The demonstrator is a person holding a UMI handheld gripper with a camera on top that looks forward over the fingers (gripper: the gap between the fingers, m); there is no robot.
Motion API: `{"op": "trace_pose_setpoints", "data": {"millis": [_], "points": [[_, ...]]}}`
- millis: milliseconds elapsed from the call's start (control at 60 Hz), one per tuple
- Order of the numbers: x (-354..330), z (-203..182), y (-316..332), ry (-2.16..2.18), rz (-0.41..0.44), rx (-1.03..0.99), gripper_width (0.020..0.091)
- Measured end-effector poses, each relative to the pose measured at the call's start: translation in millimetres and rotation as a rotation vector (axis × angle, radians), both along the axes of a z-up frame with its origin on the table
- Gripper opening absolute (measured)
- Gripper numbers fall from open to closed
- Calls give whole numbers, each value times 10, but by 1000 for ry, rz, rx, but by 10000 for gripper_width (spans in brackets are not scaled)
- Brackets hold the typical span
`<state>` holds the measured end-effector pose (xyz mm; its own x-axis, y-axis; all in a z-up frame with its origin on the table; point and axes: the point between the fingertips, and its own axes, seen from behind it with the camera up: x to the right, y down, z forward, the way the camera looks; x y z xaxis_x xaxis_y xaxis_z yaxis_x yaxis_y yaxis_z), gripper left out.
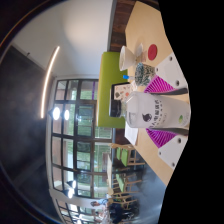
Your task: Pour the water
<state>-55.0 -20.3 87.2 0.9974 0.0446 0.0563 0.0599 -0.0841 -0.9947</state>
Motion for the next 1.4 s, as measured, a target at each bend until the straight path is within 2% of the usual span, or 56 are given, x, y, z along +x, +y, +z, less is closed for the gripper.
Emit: {"op": "trace_pose_setpoints", "data": {"millis": [67, 300, 400, 500, 633, 650, 667, 750, 1033, 1183, 1317, 1400], "points": [[-16, -8, -1, 2, 17, -11, 427], [-31, 17, 174, 132, 63, -75, 426], [-61, 156, 373, 401, 99, -99, 428], [-47, 484, 518, 711, 145, -70, 429], [123, 805, 786, 1135, 157, 4, 427], [76, 951, 663, 1200, 141, 0, 427], [130, 848, 823, 1250, 161, 6, 426], [229, 824, 967, 1553, 162, -19, 443], [421, 842, 992, 2132, 124, -34, 450], [458, 813, 1030, 2198, 97, -38, 448], [353, 812, 988, 2188, 116, -80, 448], [196, 941, 955, 1971, 158, -85, 446]]}}
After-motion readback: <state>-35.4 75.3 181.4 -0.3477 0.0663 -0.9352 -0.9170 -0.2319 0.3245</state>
